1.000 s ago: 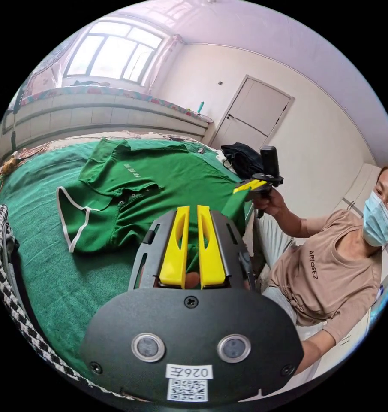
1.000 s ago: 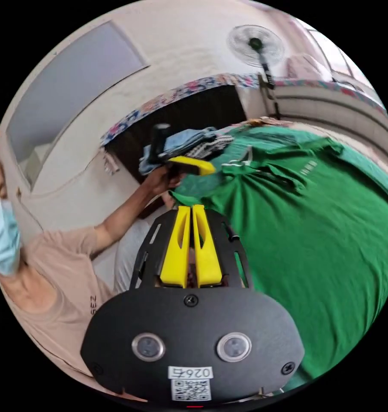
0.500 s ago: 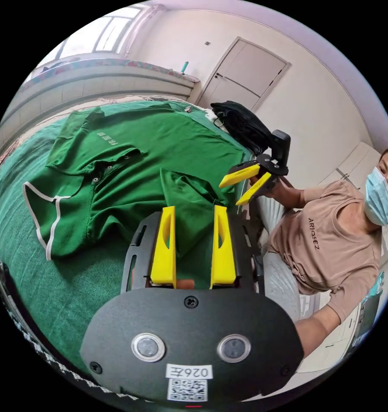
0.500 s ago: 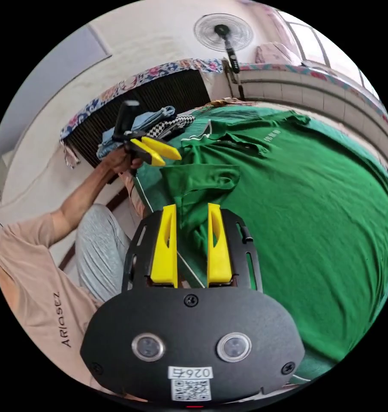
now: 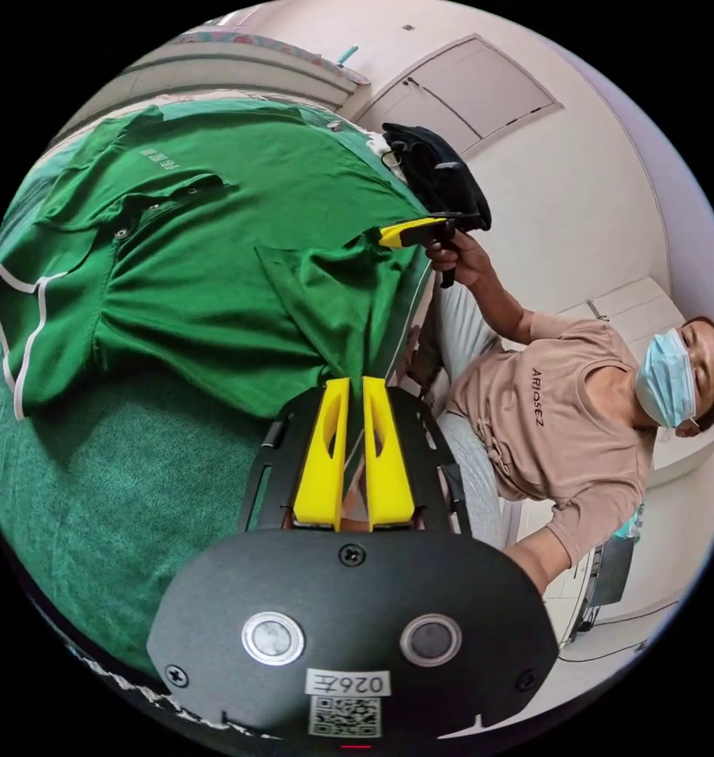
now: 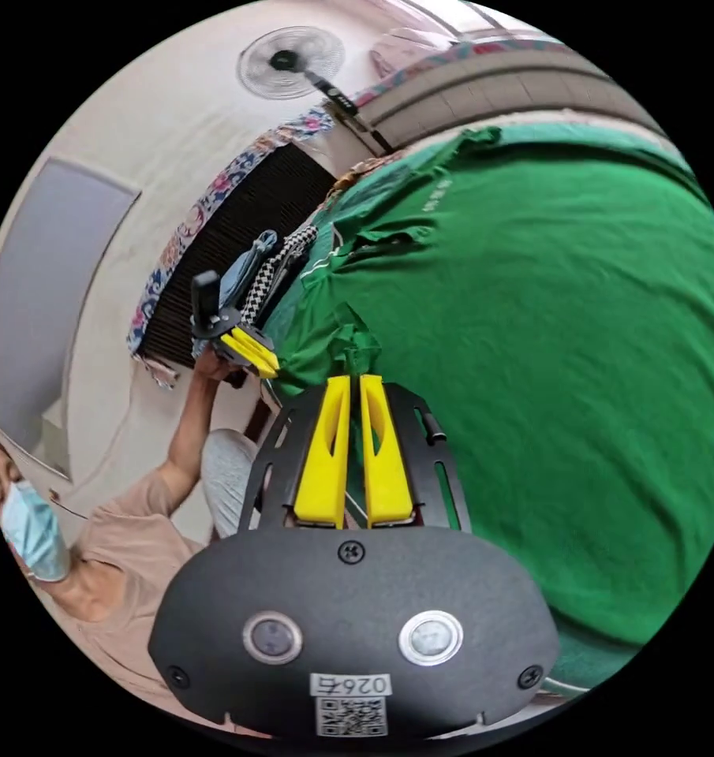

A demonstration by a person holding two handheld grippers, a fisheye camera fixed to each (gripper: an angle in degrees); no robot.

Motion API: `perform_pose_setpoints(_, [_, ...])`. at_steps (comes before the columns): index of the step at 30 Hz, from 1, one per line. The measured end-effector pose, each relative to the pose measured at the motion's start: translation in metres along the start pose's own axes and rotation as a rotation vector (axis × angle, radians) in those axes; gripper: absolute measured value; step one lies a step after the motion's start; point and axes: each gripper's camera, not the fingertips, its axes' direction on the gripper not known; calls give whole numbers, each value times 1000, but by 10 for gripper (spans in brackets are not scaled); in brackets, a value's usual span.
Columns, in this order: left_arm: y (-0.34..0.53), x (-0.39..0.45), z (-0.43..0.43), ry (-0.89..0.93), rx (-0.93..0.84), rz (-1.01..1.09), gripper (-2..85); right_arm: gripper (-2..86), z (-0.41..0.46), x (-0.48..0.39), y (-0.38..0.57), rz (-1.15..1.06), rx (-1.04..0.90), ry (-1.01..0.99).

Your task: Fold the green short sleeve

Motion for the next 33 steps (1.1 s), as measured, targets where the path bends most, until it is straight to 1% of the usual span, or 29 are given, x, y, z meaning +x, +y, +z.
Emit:
perform_pose_setpoints(2, [0,-11,0,80,9,-16,66,25,-10,35,1,101,14,-45])
perform_pose_setpoints(4, [-1,-15,-4,108,21,-23,78,43,-17,47,3,123,42,-35])
perform_pose_setpoints(8, [-8,-15,-16,91,56,-4,88,82,-14,41,7,78,7,-92])
perform_pose_setpoints(10, [-13,-16,-21,89,94,-7,101,92,-3,32,6,53,-37,-85])
perform_pose_setpoints(12, [-20,-18,-22,94,125,-13,112,82,10,23,1,26,-91,-57])
perform_pose_setpoints(14, [-34,-20,-16,109,96,-8,90,15,24,8,-7,-49,-156,-20])
perform_pose_setpoints(15, [-38,-18,-13,99,61,-3,62,9,25,4,-9,-68,-160,-28])
perform_pose_setpoints(16, [-45,-13,-8,26,-18,2,5,2,23,-7,-10,-98,-145,-32])
perform_pose_setpoints(17, [-49,-6,-7,-89,-61,19,-1,-2,16,-17,-10,-127,-102,-18])
perform_pose_setpoints(18, [-50,-2,-8,-126,-66,34,-4,-2,11,-20,-9,-134,-81,-2])
perform_pose_setpoints(20, [-47,2,-23,-167,6,32,-8,5,-1,-19,-7,-117,-41,77])
perform_pose_setpoints(22, [-40,-2,-38,-148,93,12,-9,28,-4,-6,-6,-74,-80,146])
perform_pose_setpoints(24, [-31,-3,-48,-96,153,28,-9,51,-7,7,-4,-16,-105,117])
perform_pose_setpoints(26, [-21,-5,-58,-60,237,41,-9,57,-17,7,-3,-7,-47,55])
perform_pose_setpoints(29, [-21,-1,-61,-77,302,67,-6,63,-11,-17,-21,-102,-22,59])
perform_pose_setpoints(32, [-32,12,-54,-144,276,123,4,71,24,-53,-56,-244,-76,143])
perform_pose_setpoints(33, [-34,15,-53,-152,266,131,24,74,33,-60,-63,-271,-91,160])
